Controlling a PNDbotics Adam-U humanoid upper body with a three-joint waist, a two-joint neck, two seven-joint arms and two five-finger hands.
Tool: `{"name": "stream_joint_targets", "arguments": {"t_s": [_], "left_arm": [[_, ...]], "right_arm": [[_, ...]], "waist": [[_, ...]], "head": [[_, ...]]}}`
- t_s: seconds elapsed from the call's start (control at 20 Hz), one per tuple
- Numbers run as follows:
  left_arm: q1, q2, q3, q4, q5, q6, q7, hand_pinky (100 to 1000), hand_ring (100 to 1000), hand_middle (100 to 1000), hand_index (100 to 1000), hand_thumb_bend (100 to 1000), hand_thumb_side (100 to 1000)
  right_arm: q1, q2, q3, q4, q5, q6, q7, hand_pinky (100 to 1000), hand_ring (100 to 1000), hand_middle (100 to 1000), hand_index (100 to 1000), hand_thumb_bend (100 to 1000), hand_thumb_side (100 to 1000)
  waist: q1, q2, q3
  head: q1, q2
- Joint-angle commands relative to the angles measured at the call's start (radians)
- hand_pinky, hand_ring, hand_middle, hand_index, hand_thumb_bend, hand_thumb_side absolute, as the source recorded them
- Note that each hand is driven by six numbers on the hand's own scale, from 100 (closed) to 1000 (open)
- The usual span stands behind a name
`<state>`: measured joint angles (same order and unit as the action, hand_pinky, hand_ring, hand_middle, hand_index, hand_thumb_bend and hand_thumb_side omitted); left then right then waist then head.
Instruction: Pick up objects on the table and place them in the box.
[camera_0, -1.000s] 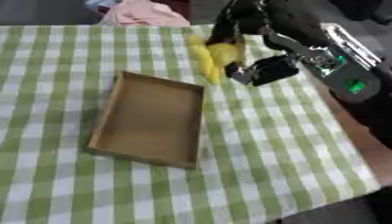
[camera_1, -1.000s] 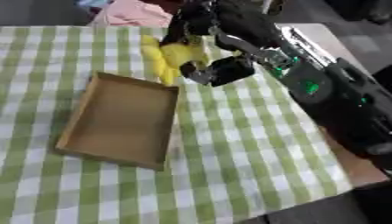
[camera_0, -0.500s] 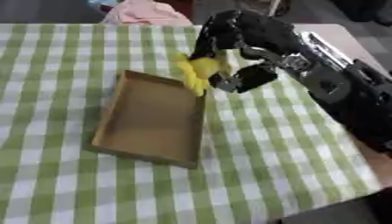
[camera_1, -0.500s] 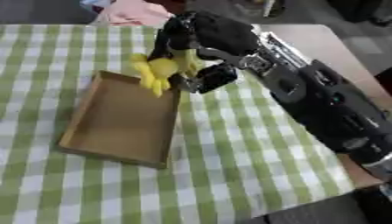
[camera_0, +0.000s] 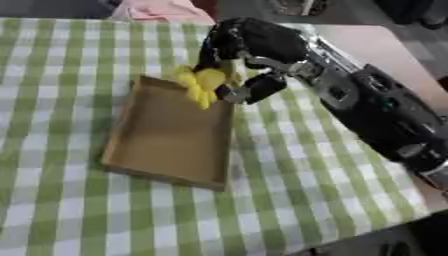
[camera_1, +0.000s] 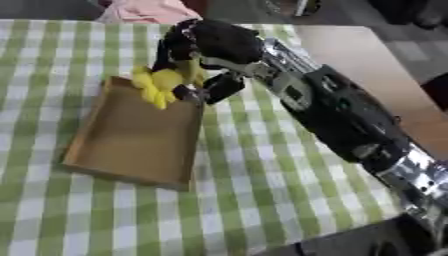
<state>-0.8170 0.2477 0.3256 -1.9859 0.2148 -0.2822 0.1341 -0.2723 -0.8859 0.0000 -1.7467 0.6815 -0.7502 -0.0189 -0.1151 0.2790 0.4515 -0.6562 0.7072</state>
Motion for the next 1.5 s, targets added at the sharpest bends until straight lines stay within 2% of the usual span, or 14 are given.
{"name": "stream_joint_targets", "arguments": {"t_s": [0.05,0.35,0.85,0.95,1.05,1.2,1.5], "left_arm": [[-0.021,0.006,0.000,-0.014,0.010,0.002,-0.011,658,749,756,624,230,394],[-0.025,-0.004,-0.002,-0.014,0.016,0.006,-0.018,657,749,756,625,232,397],[-0.030,-0.019,-0.009,-0.014,0.018,0.010,-0.014,675,749,757,627,236,399],[-0.031,-0.021,-0.009,-0.014,0.019,0.010,-0.014,675,749,757,627,237,400],[-0.032,-0.022,-0.009,-0.014,0.019,0.011,-0.014,675,749,757,627,238,399],[-0.030,-0.022,-0.008,-0.014,0.019,0.012,-0.014,675,749,758,626,235,403],[-0.029,-0.026,-0.007,-0.014,0.021,0.013,-0.017,675,750,758,624,231,406]], "right_arm": [[-0.018,-0.010,-0.002,0.015,0.029,-0.008,-0.007,668,627,592,728,100,218],[-0.026,0.011,0.019,0.006,0.046,-0.015,-0.002,664,625,592,728,100,227],[-0.050,0.053,0.044,0.012,0.066,-0.004,0.053,666,631,595,728,100,231],[-0.050,0.060,0.051,0.012,0.077,-0.001,0.059,669,637,601,734,100,241],[-0.046,0.068,0.058,0.011,0.087,-0.009,0.080,709,679,634,757,100,276],[-0.041,0.075,0.053,0.009,0.103,-0.023,0.107,791,797,766,844,246,406],[-0.034,0.094,0.053,0.023,0.148,-0.040,0.166,835,861,824,880,309,471]], "waist": [[0.005,-0.014,0.002],[0.004,-0.015,0.007],[0.002,-0.018,0.019],[0.002,-0.018,0.020],[0.002,-0.017,0.019],[0.004,-0.017,0.014],[0.007,-0.014,0.007]], "head": [[-0.001,-0.005],[0.007,-0.007],[-0.017,-0.003],[-0.022,-0.001],[-0.023,-0.002],[-0.020,-0.004],[-0.022,-0.008]]}}
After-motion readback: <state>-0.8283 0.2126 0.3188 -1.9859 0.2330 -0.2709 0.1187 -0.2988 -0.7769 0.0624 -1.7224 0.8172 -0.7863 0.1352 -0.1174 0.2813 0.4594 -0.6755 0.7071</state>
